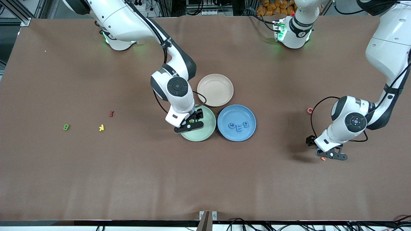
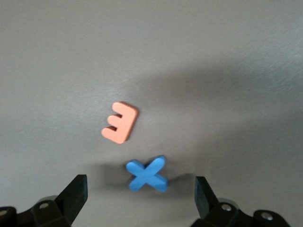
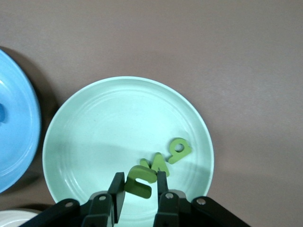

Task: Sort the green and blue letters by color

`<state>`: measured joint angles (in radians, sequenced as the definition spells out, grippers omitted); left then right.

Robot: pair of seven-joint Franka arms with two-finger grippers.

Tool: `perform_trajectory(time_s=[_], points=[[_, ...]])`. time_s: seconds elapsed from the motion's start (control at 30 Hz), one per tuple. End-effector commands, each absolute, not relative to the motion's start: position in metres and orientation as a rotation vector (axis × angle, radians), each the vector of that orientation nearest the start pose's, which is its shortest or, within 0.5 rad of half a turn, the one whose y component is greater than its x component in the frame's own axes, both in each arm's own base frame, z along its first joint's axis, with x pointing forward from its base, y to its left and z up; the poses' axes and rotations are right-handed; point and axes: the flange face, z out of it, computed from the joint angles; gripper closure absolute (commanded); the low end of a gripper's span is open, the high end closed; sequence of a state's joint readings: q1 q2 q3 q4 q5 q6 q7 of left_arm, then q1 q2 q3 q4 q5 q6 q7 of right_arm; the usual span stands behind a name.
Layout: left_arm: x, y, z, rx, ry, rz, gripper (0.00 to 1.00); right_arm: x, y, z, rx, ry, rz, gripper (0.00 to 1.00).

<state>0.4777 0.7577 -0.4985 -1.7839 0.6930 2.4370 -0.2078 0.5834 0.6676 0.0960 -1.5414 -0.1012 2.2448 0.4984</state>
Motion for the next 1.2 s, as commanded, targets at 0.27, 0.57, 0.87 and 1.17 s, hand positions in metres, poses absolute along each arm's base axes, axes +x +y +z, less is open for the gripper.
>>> perform_trajectory(time_s=[0.27, 0.57, 0.87, 1.17], points=[[0.656, 0.016, 0.169, -3.027, 0.298, -0.084, 0.72, 0.637, 0.286, 0.32, -3.165, -0.287, 0.033, 0.0], [0.657, 0.016, 0.172, -3.029, 0.259, -0.094, 0.93, 0.673, 0.169, 0.34, -3.175, -0.188, 0.042, 0.0], [0.661, 0.005, 0.193, -3.029, 0.199, -0.127, 0.93, 0.688, 0.026, 0.357, -3.179, -0.117, 0.065, 0.0], [0.668, -0.064, 0.232, -3.107, -0.013, -0.126, 0.93, 0.675, -0.072, 0.358, -3.186, 0.045, 0.15, 0.0]])
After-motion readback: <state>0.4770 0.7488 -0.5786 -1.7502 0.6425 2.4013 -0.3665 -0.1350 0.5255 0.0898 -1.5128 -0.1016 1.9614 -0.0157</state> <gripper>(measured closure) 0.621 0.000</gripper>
